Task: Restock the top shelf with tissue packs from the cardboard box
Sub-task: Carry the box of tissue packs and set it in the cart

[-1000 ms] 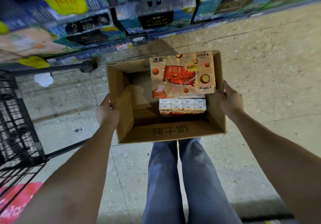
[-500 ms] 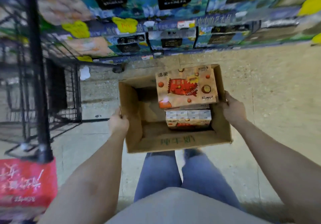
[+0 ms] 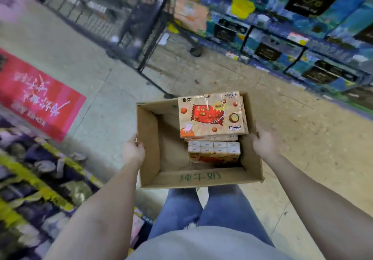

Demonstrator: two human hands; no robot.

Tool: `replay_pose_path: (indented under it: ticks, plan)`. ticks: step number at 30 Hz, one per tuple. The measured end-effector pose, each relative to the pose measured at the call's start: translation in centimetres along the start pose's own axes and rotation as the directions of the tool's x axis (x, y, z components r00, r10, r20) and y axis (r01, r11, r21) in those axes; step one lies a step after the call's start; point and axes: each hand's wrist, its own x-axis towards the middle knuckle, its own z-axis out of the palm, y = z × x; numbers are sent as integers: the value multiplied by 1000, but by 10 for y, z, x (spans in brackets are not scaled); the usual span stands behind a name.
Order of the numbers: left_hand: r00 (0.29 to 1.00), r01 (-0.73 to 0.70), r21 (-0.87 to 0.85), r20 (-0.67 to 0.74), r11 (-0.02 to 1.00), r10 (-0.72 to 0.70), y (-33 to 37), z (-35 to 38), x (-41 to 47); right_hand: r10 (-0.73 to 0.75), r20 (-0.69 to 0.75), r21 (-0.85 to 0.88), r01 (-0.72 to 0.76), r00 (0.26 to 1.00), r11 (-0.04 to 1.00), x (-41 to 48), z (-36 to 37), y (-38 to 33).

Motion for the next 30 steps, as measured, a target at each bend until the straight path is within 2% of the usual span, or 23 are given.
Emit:
replay_pose_path:
  ticks: [6,14,18,23,30]
  plan:
    - [990,101,9,-102,995,-100,-124,-66,-18,-94,98,-61,100,991,993,-45,64,-87]
    - [960,151,-122,-217,981,-175,-263,-172,-17,-321,184,-141,348,929,927,-99,174,-207]
    - [950,208,-184,-197,961,-243,-315,-240,1,-389,221,-145,425,894,894,-118,220,-273]
    - [944,163,-257,-241,952,-227,-343,-325,32,-465,220,-176,503,858,846,-125,254,-358]
    - [923,128,-333,-306,934,-235,-322,-433,93,-597,200,-244,629,777,738,-118,261,-511]
